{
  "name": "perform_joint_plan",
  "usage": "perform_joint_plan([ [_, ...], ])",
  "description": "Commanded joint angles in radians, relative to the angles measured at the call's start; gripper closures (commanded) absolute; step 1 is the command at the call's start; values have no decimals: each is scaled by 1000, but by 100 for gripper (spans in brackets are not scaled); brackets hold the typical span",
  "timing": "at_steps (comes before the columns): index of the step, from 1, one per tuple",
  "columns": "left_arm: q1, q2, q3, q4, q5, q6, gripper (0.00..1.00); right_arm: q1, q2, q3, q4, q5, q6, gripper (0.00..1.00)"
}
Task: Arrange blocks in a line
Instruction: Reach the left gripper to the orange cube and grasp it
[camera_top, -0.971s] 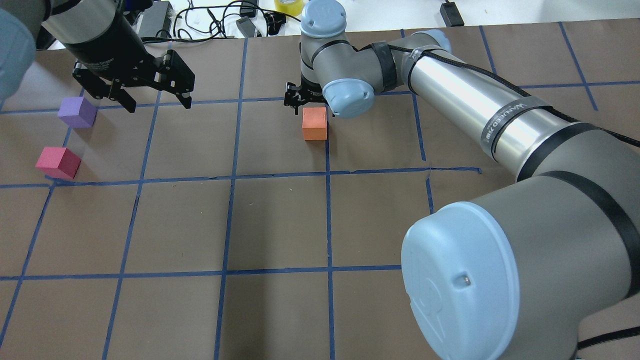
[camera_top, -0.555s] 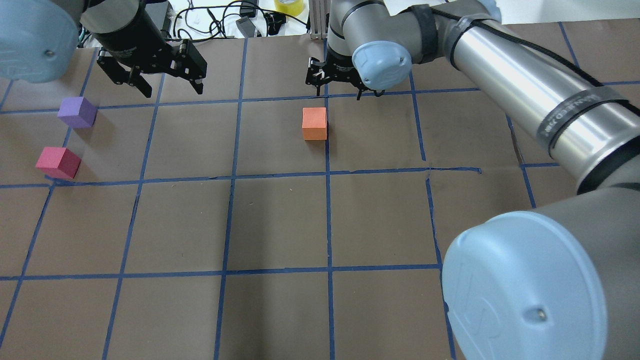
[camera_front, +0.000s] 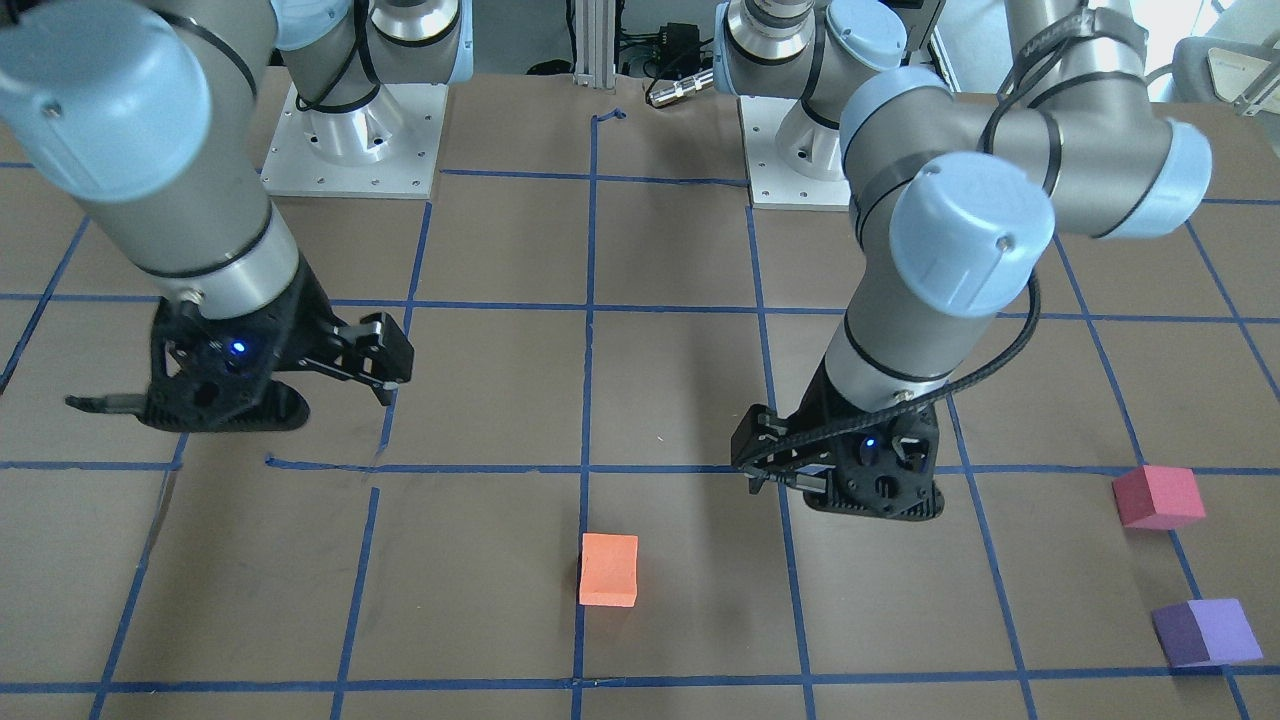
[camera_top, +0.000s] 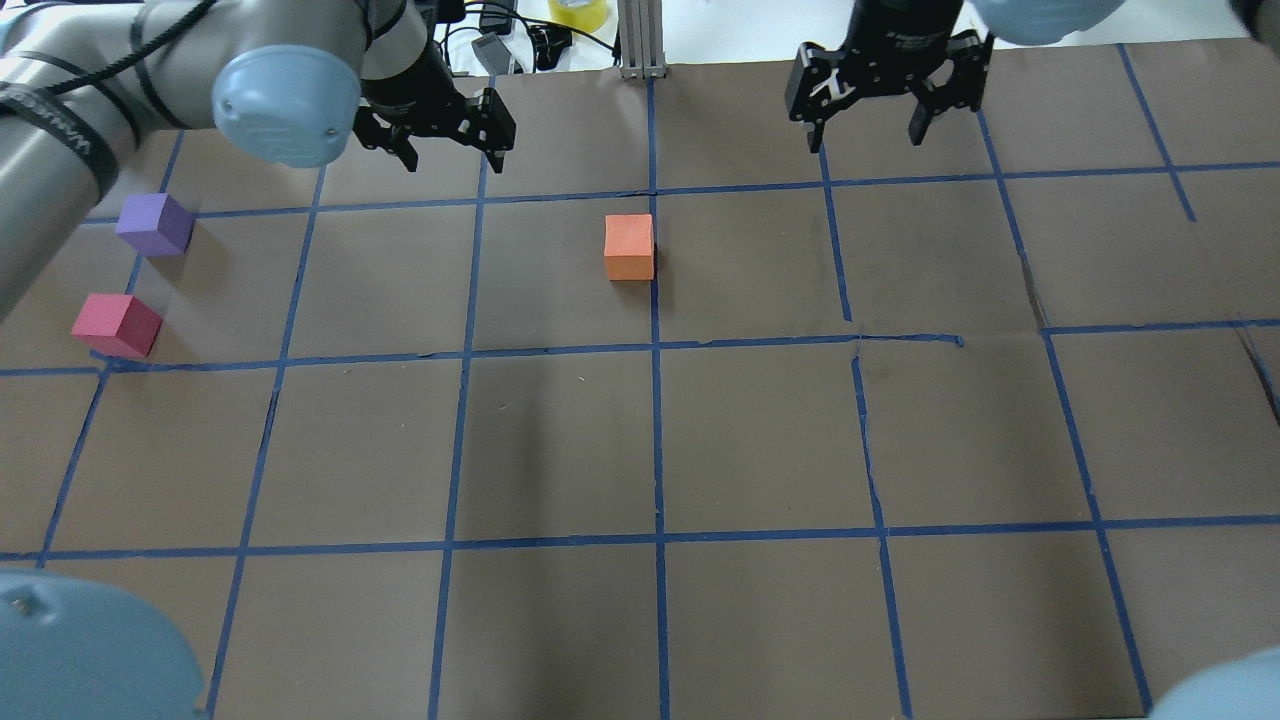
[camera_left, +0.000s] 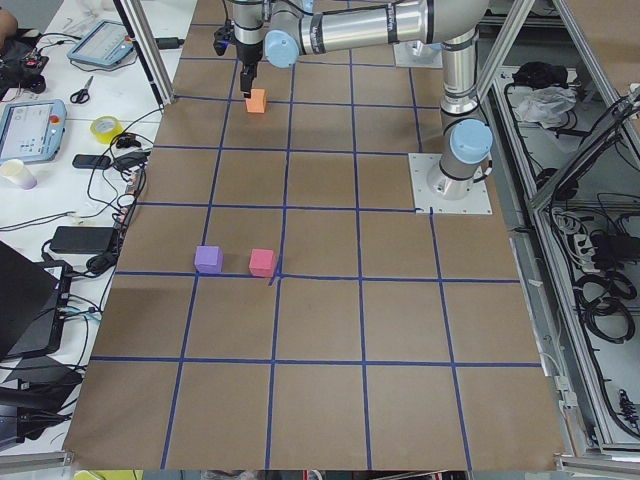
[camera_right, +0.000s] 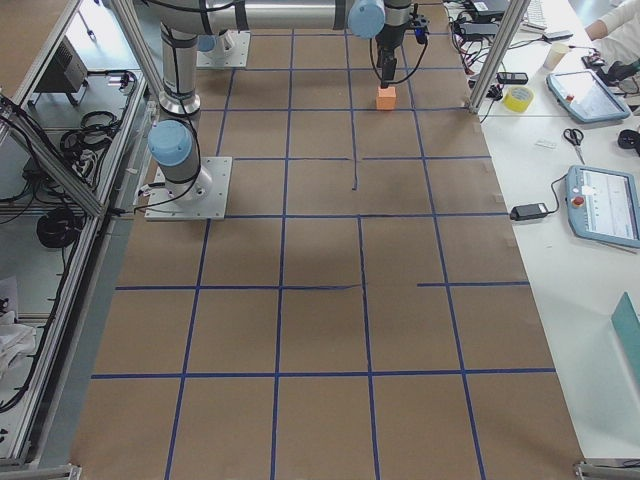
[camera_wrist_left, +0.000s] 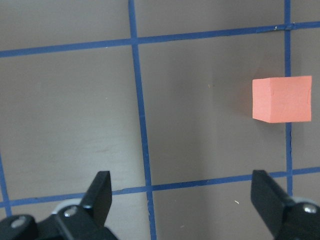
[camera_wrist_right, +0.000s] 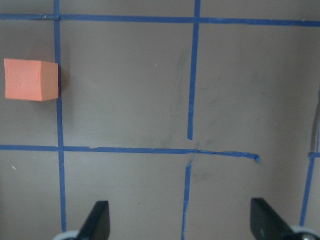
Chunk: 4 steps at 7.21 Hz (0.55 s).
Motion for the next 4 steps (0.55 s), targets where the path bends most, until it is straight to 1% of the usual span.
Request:
perform_joint_plan([
  [1,-95,-132,109,30,12,-83,0,-18,-160,65,154,7,-22,0],
  [2,-138,-188,147,32,25,-129,0,-18,-207,88,113,-10,-14,0],
  [3,-172,-232,154,41,37,-182,0,-18,-254,96,92,-29,-18,0],
  [4,-179,-260,155,46,52,-200,0,-15,-265,99,102,-49,-28,0],
])
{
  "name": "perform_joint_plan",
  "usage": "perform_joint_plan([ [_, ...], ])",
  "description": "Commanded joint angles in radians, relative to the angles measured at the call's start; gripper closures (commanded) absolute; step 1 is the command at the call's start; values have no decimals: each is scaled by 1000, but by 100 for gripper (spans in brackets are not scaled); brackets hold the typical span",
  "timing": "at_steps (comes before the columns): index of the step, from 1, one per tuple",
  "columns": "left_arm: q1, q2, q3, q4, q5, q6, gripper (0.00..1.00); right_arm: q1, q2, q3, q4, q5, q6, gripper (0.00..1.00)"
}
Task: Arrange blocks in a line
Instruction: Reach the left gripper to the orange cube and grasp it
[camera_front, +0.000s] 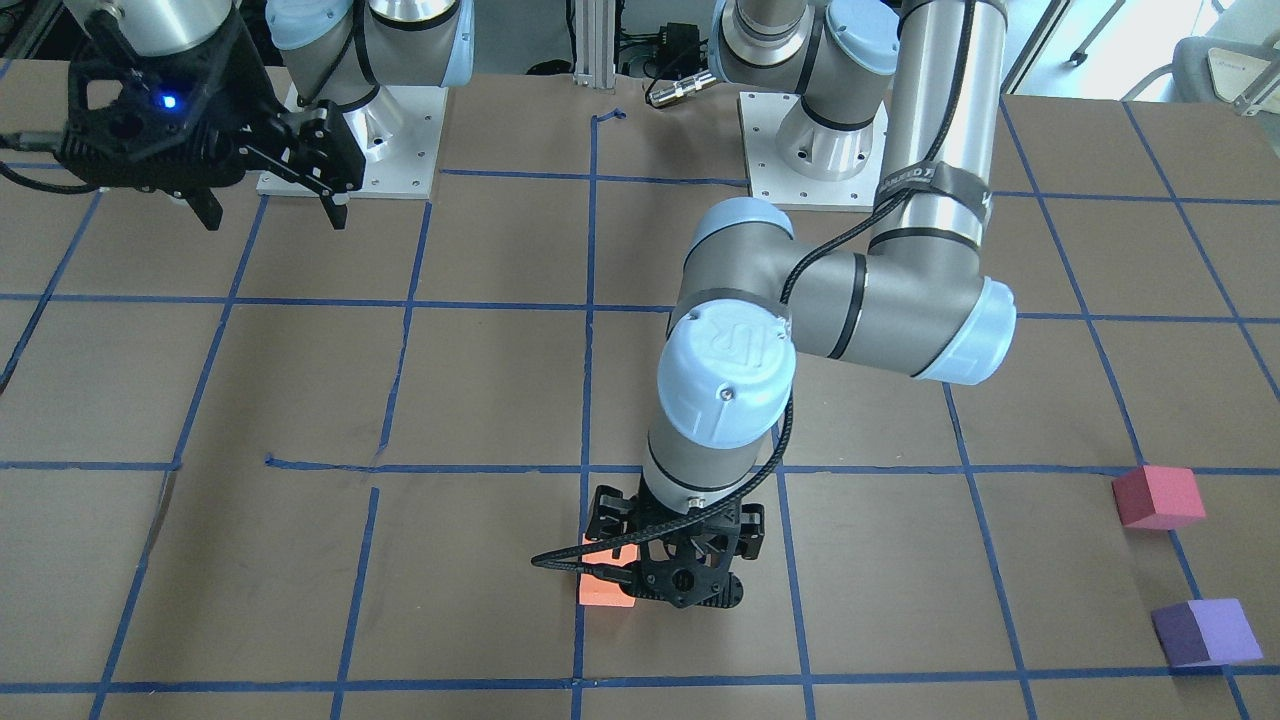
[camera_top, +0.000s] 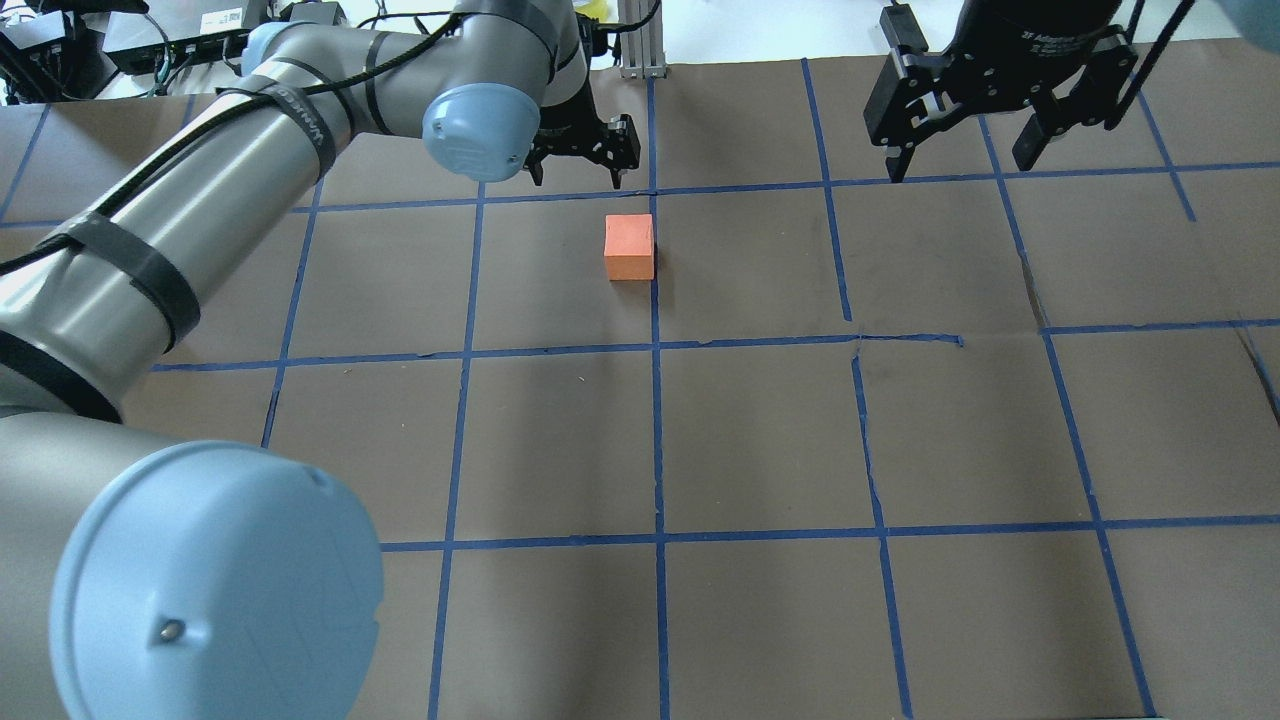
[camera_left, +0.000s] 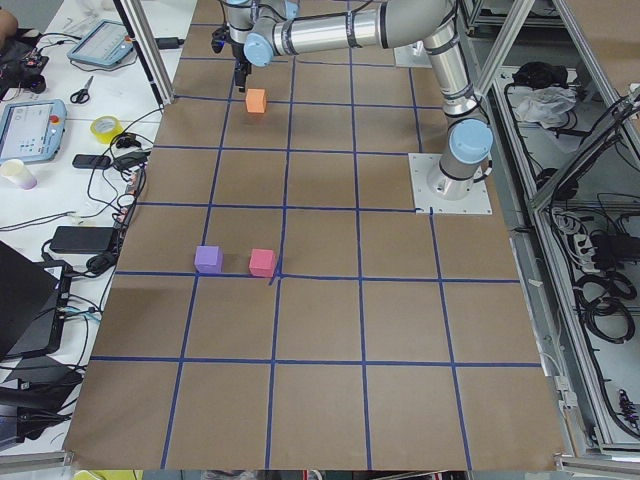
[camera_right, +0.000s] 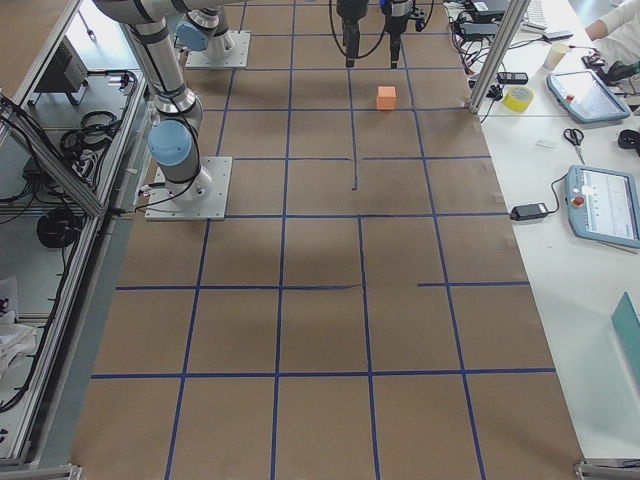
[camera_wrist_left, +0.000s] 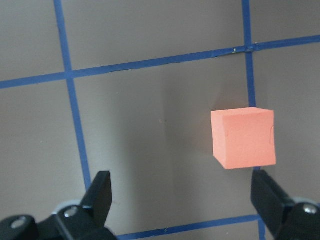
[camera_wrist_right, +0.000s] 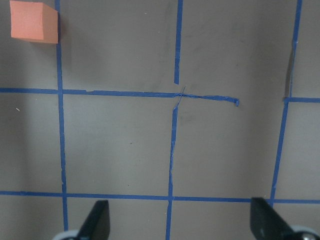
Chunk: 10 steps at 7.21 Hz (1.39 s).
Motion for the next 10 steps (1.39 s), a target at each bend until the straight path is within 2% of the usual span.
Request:
perform_joint_plan([
  [1,-24,-68,12,39,16,-43,0,-2,-31,11,-5,-9,-12,0],
  [3,-38,-99,12,90,11,-103,0,-2,15,11,-2,-5,-11,0],
  [10,-47,-151,3,90,14,-108,0,-9,8,19,-28,23,-11,0],
])
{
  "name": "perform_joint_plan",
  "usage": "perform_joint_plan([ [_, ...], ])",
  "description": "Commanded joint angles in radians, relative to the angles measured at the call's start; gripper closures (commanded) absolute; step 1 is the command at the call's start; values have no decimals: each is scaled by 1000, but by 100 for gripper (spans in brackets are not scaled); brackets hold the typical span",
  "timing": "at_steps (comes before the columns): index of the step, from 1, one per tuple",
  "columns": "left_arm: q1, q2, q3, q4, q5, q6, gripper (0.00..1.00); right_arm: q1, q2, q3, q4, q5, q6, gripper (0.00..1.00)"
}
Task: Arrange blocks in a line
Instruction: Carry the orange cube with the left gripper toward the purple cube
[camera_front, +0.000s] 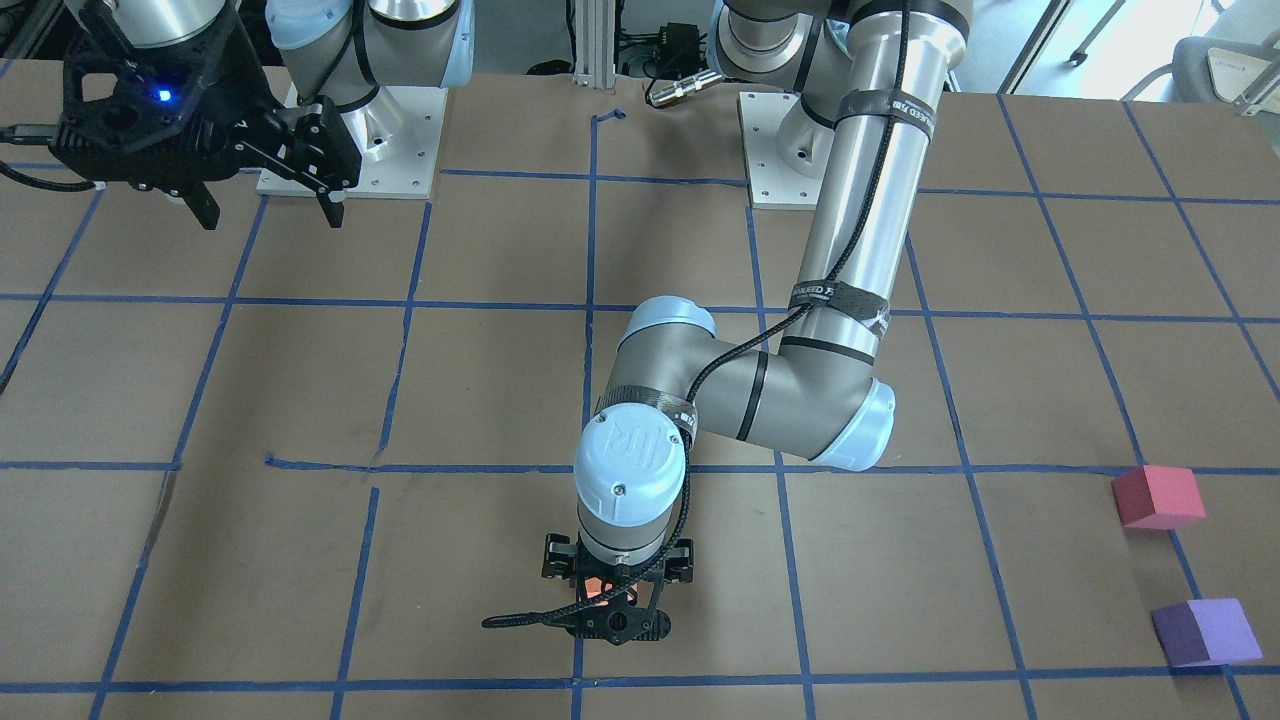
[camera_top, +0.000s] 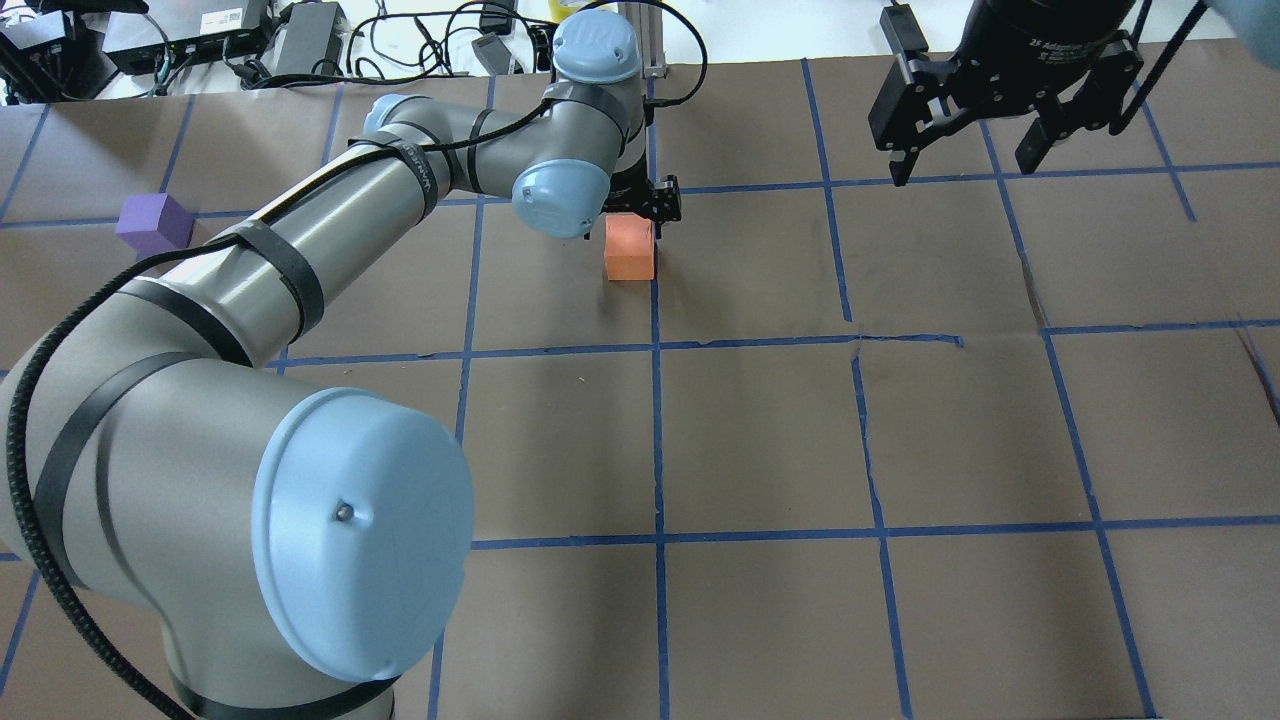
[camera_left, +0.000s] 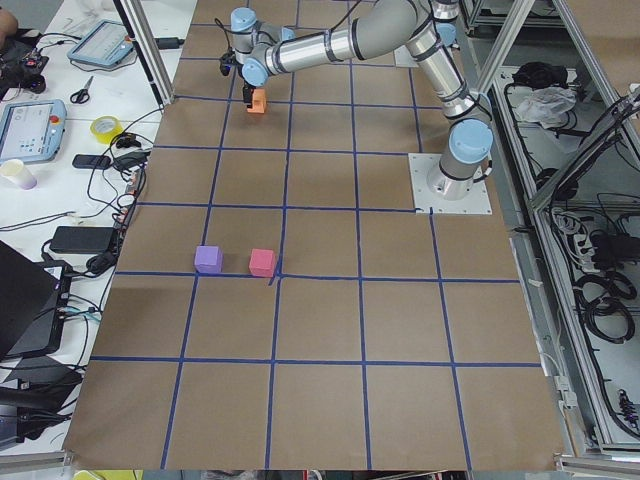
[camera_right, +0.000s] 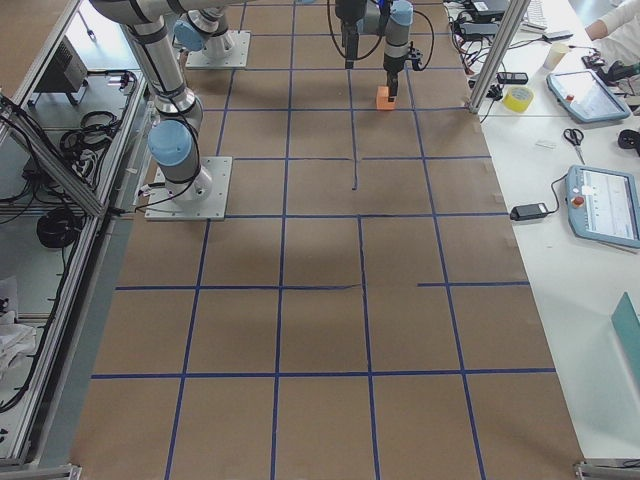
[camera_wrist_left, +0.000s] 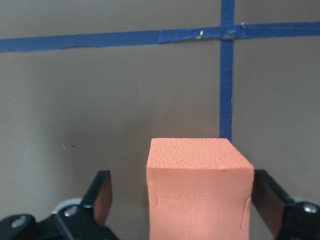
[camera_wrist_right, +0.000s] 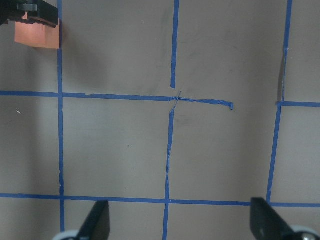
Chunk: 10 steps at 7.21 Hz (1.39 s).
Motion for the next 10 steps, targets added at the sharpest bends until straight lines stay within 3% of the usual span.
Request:
perform_joint_plan([
  [1,-1,-6,-5,0,5,-3,1,-1,0,1,-28,0,1,0],
  [2,-2,-6,-5,0,5,-4,7,1,0,6,-30,-2,0,0],
  [4,-8,-6,-6,0,25,-4,31,-1,-1,29,-53,1,1,0],
  [5,-8,-3,-6,0,23,-14,62,-1,-1,31,-53,0,0,0],
  [6,-10,-2,-6,0,17,-30,82,-1,-1,31,-51,1,0,0],
  [8,-8,14,-5,-5,19,-43,90,-1,-1,31,-51,1,0,0],
  [9,-8,35,-13,-8,26,-44,59,-1,-1,31,-51,1,0,0],
  [10,10,53,-11,-11,31,-44,71,-1,-1,31,-51,1,0,0],
])
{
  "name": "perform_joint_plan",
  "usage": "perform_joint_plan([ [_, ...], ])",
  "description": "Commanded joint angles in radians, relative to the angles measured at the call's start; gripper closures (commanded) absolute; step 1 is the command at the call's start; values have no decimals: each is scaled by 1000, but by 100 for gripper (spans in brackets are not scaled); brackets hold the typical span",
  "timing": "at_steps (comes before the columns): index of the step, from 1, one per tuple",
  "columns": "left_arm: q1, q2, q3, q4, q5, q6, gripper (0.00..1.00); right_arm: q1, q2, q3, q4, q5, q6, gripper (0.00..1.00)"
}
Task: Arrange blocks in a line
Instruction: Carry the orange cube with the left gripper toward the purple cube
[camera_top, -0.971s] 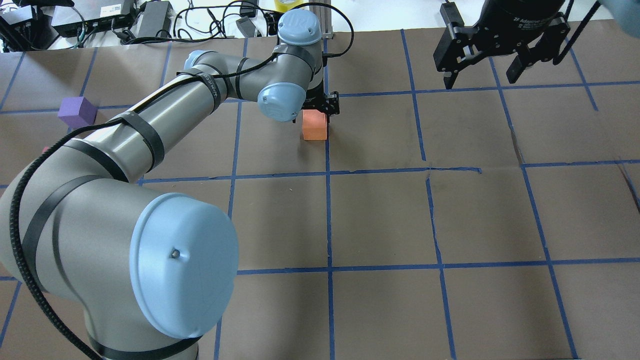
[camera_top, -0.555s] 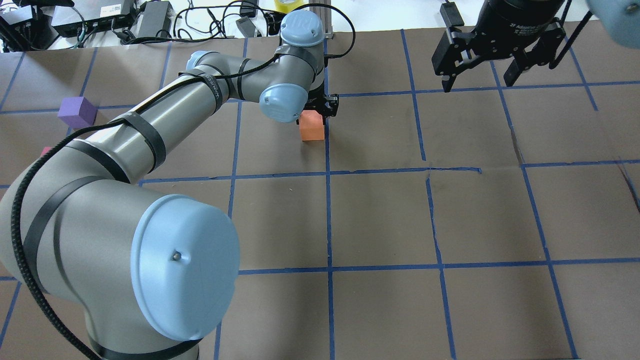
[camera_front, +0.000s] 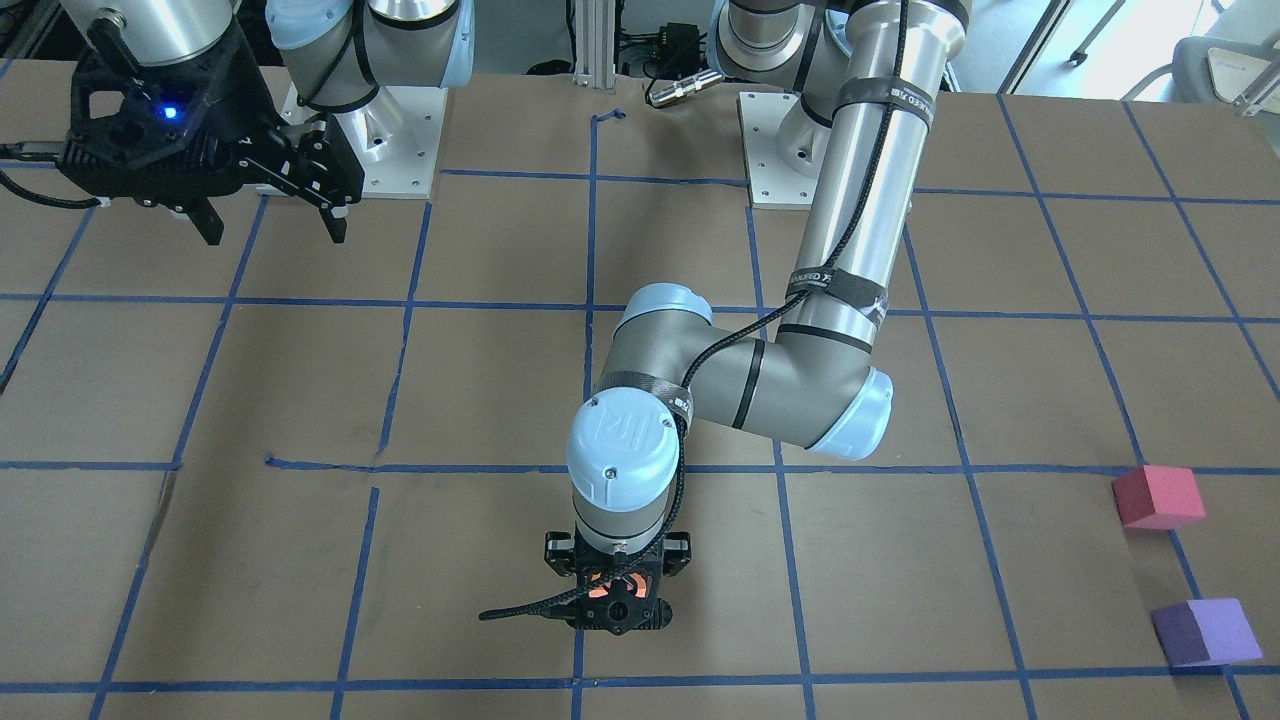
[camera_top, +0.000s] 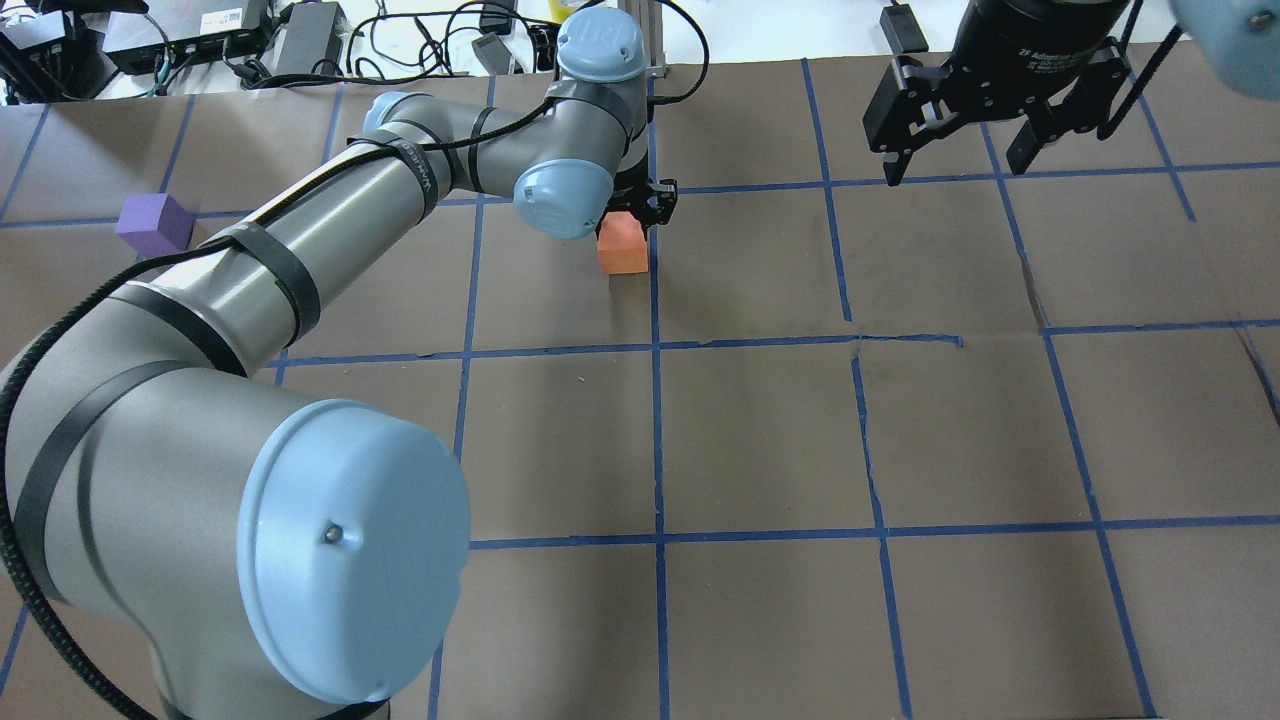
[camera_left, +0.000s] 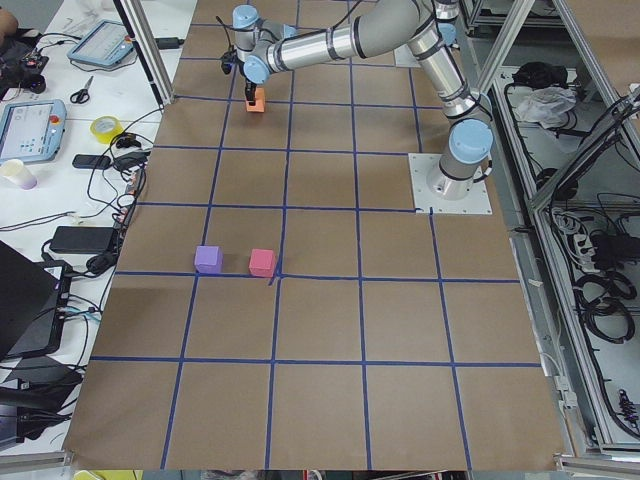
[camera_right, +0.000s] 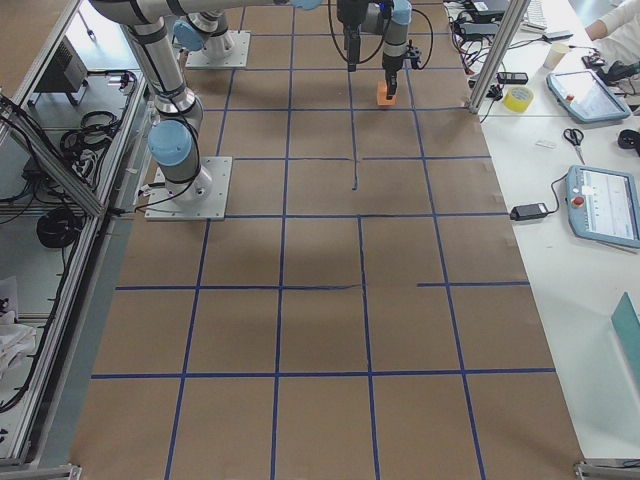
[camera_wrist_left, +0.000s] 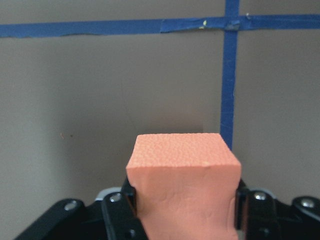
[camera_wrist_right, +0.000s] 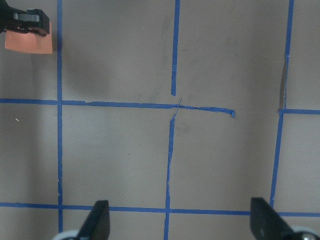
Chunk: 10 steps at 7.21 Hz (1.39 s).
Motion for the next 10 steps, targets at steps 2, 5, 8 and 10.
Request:
perform_joint_plan([
  [2,147,58,-9,-45,8,14,100,2,0,0,2,0,0,0],
  [5,362,125,-27,-168,9,96,100,3,0,2,2,0,1,0],
  [8,549,136,-18,-241,54,407,100,2,0,2,3,0,2,0],
  [10,656,119,-6,-243,144,599,100,-1,0,0,-5,0,3,0],
])
